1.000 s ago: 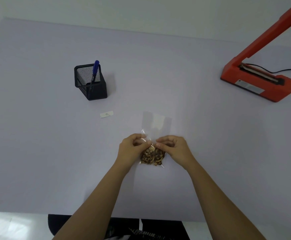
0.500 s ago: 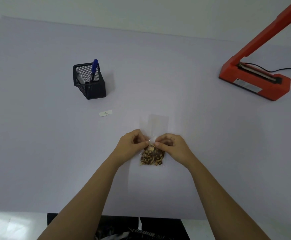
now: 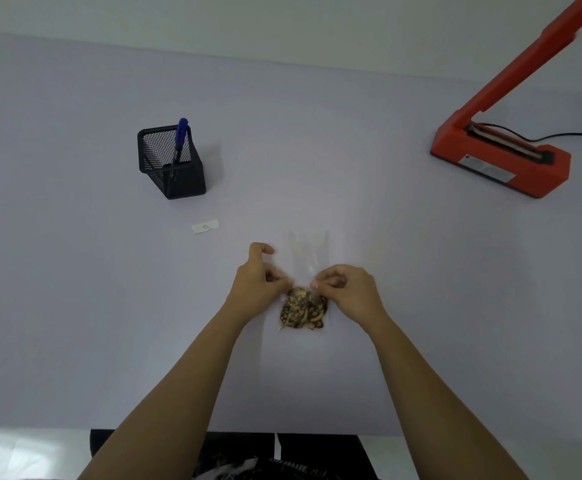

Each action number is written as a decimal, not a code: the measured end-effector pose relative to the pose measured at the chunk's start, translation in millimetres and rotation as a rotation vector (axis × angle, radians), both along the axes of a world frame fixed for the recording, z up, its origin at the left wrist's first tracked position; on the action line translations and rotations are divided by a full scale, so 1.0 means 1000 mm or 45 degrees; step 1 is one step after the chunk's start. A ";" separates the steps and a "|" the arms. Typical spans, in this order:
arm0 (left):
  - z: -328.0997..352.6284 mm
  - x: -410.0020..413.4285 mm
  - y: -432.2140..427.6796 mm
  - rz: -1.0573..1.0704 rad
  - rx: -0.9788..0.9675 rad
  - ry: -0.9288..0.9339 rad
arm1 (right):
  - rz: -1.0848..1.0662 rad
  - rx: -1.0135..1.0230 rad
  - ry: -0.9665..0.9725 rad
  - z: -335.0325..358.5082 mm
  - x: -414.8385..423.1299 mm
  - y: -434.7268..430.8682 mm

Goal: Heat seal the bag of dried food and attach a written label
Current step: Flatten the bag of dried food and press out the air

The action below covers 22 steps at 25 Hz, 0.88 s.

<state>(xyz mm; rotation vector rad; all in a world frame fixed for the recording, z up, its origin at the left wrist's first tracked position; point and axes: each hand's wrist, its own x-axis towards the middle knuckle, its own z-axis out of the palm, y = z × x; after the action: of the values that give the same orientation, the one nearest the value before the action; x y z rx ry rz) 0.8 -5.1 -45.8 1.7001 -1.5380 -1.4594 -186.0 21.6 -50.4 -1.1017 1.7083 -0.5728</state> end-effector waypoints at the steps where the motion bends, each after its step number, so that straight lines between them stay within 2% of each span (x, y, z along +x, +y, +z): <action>1: 0.000 -0.001 0.000 0.021 -0.010 -0.018 | -0.029 0.000 0.012 0.000 -0.001 0.001; 7: 0.000 -0.005 -0.001 0.066 -0.021 -0.087 | -0.250 0.161 -0.158 -0.003 -0.003 0.005; 10: 0.000 -0.008 0.002 0.079 -0.053 -0.102 | -0.277 0.098 -0.048 -0.002 -0.001 0.005; 15: 0.000 -0.014 0.011 0.028 -0.203 -0.184 | -0.119 -0.110 0.332 0.002 0.006 0.005; 22: -0.009 -0.006 0.005 -0.142 -0.338 -0.373 | 0.222 -0.280 0.414 0.003 0.002 0.000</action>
<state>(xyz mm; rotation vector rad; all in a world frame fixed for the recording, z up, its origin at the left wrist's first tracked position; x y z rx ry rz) -5.5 -0.4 -54.6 1.7455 -1.9109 -1.0296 -184.3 21.4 -47.7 -1.5535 1.8289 -0.4989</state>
